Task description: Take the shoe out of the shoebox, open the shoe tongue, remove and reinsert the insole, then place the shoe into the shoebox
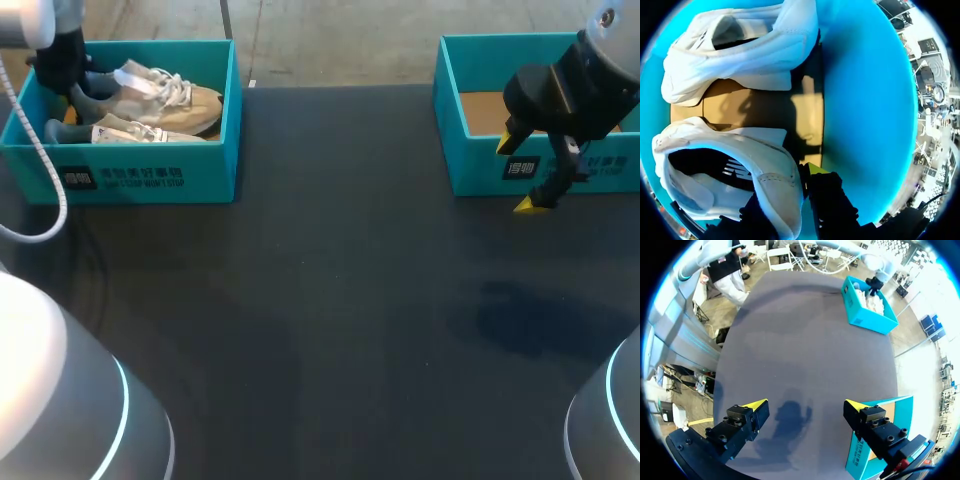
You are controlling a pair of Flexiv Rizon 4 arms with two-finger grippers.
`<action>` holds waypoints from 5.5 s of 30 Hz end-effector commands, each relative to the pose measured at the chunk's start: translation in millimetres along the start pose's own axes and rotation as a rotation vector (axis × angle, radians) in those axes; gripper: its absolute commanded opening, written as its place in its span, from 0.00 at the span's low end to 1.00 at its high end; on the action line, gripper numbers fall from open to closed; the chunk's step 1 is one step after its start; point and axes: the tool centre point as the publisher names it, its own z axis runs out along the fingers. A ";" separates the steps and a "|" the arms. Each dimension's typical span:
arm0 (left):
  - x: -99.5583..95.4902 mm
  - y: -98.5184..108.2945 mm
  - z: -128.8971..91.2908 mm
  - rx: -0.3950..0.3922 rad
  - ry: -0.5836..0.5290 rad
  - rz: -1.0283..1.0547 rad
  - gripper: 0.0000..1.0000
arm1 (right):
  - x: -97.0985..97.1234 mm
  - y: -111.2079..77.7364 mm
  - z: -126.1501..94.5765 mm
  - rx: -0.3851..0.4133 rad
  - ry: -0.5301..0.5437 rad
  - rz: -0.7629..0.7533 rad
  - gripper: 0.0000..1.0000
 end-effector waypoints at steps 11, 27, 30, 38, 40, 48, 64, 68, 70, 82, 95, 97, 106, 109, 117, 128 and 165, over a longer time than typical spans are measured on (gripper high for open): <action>-5.0 6.2 15.6 0.051 0.039 -0.020 0.00 | -2.5 1.4 1.1 0.004 0.005 0.001 1.00; -8.8 -3.0 -9.1 0.045 -0.030 0.013 0.96 | -2.5 1.4 1.1 0.004 0.005 0.001 1.00; -8.6 -3.5 -16.9 0.032 -0.047 0.015 0.96 | -2.5 1.4 1.1 0.004 0.005 0.001 1.00; -6.1 -5.6 -43.5 -0.011 -0.095 0.028 0.73 | -2.5 1.4 1.1 0.004 0.005 0.001 1.00; -5.2 -6.3 -48.8 -0.023 -0.105 0.026 0.71 | -2.5 1.4 1.1 0.004 0.005 0.001 1.00; -0.2 -16.0 -76.7 -0.057 -0.163 0.029 0.80 | -2.5 1.4 1.1 0.004 0.005 0.001 1.00; -1.0 -62.1 -101.5 -0.074 -0.193 0.008 0.66 | -2.5 1.4 1.1 0.004 0.005 0.001 1.00; -1.3 -76.0 -100.6 -0.067 -0.189 0.028 0.75 | -2.5 1.4 1.1 0.004 0.005 0.001 1.00; -0.1 -82.5 -100.7 -0.070 -0.185 0.032 0.75 | -2.5 1.4 1.1 0.004 0.005 0.001 1.00; 8.2 -117.8 -97.4 -0.066 -0.185 0.039 0.73 | -2.5 1.4 1.1 0.004 0.005 0.001 1.00; 9.5 -131.6 -86.6 -0.083 -0.179 0.056 0.76 | -2.5 1.4 1.1 0.004 0.005 0.001 1.00; 8.8 -133.5 -83.3 -0.082 -0.174 0.062 0.76 | -2.5 1.4 1.1 0.004 0.005 0.001 1.00; 6.7 -140.1 -70.1 -0.057 -0.183 0.076 0.75 | -2.5 1.4 1.1 0.004 0.005 0.001 1.00; 6.1 -139.4 -65.4 -0.052 -0.184 0.073 0.75 | -2.5 1.4 1.1 0.004 0.005 0.001 1.00; 6.1 -138.0 -50.6 -0.043 -0.176 0.075 0.75 | -2.5 1.4 1.1 0.004 0.005 0.001 1.00; 6.5 -137.4 -28.8 -0.036 -0.156 0.069 0.78 | -2.5 1.4 1.1 0.004 0.005 0.001 1.00; 18.0 -136.8 -44.8 0.014 -0.139 0.141 0.00 | -2.5 1.4 1.1 0.004 0.005 0.001 1.00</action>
